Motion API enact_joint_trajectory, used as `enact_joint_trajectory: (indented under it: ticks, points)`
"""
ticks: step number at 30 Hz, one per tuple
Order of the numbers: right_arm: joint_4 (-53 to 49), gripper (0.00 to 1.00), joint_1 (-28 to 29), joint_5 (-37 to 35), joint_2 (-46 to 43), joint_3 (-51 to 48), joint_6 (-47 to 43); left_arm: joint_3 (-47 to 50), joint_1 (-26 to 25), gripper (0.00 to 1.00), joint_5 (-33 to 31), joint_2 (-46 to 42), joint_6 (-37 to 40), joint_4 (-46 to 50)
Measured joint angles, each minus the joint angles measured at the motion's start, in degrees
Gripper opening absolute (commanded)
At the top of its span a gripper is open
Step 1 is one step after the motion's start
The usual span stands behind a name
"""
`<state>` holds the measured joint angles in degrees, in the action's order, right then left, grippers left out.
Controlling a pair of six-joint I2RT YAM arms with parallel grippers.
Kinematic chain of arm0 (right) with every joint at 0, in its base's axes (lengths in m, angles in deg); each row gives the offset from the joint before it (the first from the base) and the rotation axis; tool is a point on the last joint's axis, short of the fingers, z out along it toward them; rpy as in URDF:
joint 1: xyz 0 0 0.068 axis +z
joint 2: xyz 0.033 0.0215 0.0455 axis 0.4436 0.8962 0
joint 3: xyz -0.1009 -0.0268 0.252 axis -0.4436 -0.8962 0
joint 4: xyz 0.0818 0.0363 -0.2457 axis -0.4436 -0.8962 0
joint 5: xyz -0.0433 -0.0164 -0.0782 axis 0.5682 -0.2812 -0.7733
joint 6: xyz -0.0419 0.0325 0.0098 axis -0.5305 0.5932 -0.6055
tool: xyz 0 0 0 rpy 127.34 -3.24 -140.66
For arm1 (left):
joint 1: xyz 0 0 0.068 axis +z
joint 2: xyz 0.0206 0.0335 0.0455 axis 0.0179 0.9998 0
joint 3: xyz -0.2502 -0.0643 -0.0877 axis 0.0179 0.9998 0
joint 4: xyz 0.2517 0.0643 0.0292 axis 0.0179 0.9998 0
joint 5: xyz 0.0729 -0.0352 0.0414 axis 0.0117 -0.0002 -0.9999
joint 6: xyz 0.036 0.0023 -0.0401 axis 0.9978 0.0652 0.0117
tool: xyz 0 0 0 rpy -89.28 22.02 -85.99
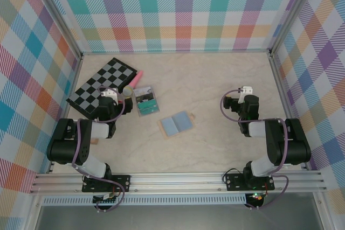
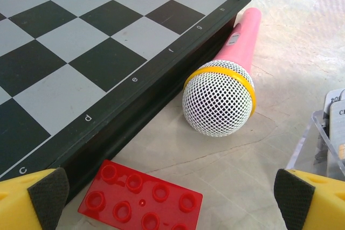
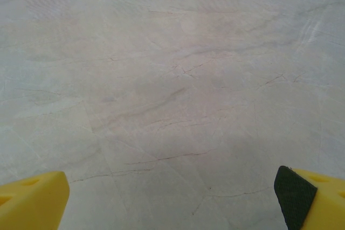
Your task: Take the credit cards out of the card holder
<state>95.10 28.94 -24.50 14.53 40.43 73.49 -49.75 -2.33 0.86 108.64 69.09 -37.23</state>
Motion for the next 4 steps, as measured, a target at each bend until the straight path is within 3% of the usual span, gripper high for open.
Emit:
enact_joint_trajectory:
  ticks: [4]
  points:
    - [0.0,1.0,-0.02,0.33,0.0,0.0,-0.02,-0.22,0.0,1.0,0.0,0.2,0.0,0.04]
